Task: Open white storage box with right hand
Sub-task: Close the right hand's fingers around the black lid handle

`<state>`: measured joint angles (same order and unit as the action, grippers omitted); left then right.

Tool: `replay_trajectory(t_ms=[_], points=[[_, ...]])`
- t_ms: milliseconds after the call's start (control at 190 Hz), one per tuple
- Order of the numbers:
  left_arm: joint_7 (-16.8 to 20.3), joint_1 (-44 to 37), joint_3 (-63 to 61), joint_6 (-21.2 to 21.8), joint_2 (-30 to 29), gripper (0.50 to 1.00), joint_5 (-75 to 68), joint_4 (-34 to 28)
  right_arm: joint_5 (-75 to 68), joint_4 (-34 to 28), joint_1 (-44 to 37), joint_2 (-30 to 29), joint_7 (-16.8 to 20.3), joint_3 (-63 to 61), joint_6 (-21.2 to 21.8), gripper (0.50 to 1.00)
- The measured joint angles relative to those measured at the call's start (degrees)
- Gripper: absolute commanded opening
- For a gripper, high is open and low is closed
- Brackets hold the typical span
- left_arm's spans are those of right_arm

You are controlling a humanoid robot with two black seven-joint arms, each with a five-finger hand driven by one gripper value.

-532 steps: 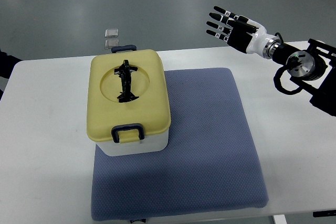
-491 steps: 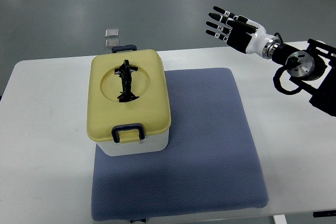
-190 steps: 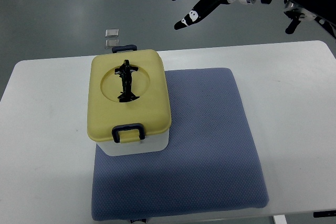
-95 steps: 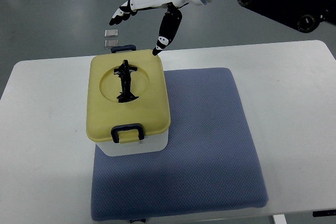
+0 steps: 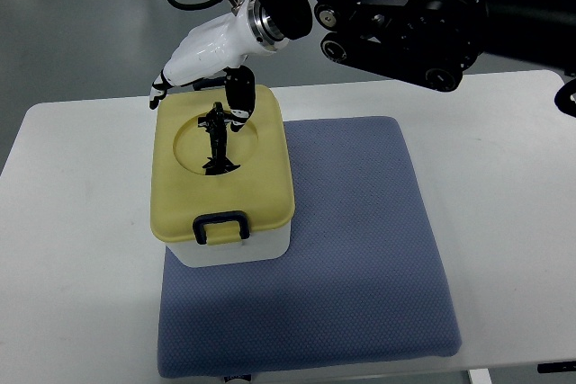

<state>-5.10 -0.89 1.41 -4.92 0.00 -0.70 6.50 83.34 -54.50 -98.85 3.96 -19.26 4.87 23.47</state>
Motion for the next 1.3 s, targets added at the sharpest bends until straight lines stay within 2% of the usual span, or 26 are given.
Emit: replay_trajectory(t_ms=[174, 822, 1012, 1186, 1302], points=[[0.0, 0.0, 0.0, 0.0, 0.0, 1.000, 0.0, 0.0, 0.9, 0.2, 0.0, -0.4, 0.0, 1.7, -1.2, 0.921], [0.0, 0.0, 0.0, 0.0, 0.0, 1.000, 0.0, 0.0, 1.2, 1.9, 1.2, -2.2, 0.3, 2.1, -1.5, 0.901], [0.0, 0.0, 0.0, 0.0, 0.0, 1.000, 0.0, 0.0, 1.2, 2.1, 1.6, -2.5, 0.3, 2.2, -1.9, 0.834], [0.0, 0.0, 0.0, 0.0, 0.0, 1.000, 0.0, 0.0, 1.3, 2.1, 2.0, -2.6, 0.3, 2.2, -1.9, 0.815], [0.0, 0.0, 0.0, 0.0, 0.0, 1.000, 0.0, 0.0, 1.5, 2.1, 2.2, -2.6, 0.3, 2.2, -1.9, 0.772]])
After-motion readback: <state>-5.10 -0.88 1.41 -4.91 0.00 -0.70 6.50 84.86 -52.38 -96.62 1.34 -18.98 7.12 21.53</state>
